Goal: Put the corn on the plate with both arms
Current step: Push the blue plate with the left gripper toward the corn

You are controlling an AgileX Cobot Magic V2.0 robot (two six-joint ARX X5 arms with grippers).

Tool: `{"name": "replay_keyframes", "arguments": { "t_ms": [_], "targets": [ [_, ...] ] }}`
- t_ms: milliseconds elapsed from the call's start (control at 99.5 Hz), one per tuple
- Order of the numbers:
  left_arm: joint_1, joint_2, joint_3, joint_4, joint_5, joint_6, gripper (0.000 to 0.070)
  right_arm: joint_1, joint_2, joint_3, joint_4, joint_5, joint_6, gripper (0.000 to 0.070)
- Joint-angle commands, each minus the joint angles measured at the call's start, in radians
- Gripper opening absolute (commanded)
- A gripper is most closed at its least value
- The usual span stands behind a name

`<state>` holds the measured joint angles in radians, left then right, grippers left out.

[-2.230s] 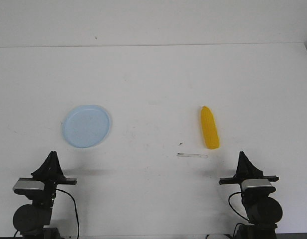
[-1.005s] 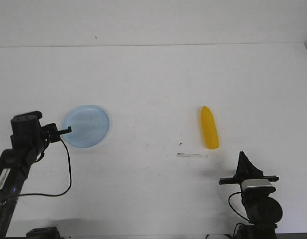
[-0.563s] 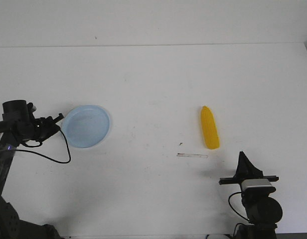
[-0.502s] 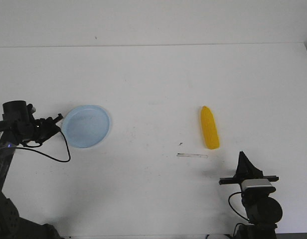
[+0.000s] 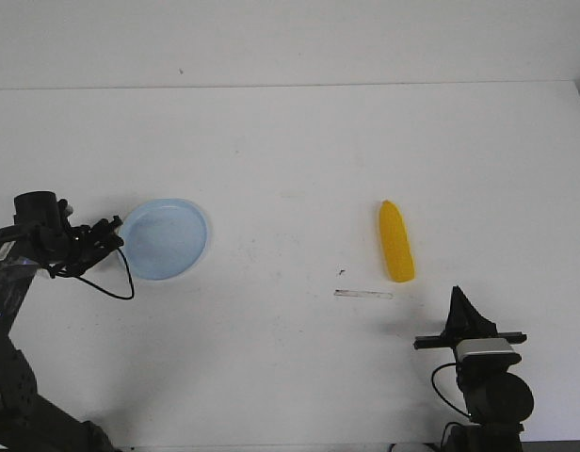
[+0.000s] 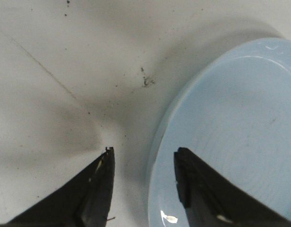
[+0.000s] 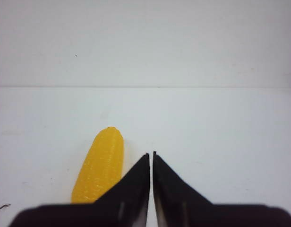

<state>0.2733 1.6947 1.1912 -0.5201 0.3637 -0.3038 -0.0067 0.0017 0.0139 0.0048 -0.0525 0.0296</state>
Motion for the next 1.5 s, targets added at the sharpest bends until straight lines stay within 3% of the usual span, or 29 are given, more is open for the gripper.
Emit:
{"name": "replay_keyframes", "arguments": {
  "t_ms": [0, 703, 824, 1075, 1246, 1487],
  "targets": [
    [-0.006, 0.029, 0.017, 0.009, 0.004, -0.003, 0.0251, 0.001, 0.0, -0.001, 0.01, 0.0, -0.005, 0.0007],
    [-0.051, 0.042, 0.014, 0.053, 0.004, 0.006, 0.0229, 0.001, 0.0, -0.001, 0.01, 0.0, -0.005, 0.0007],
    [-0.053, 0.043, 0.013, 0.052, 0.004, 0.023, 0.0152, 0.001, 0.0, -0.001, 0.01, 0.0, -0.005, 0.0007],
    [-0.059, 0.066, 0.013, 0.05, 0.004, 0.031, 0.0144, 0.001, 0.0, -0.001, 0.01, 0.0, -0.005, 0.0007],
    [-0.06, 0.068, 0.013, 0.046, 0.004, 0.029, 0.0, 0.001, 0.0, -0.001, 0.01, 0.0, -0.005, 0.0007],
    [-0.072, 0.052, 0.014, 0.042, 0.005, 0.008, 0.0, 0.001, 0.0, -0.001, 0.01, 0.0, -0.005, 0.0007]
  ]
}}
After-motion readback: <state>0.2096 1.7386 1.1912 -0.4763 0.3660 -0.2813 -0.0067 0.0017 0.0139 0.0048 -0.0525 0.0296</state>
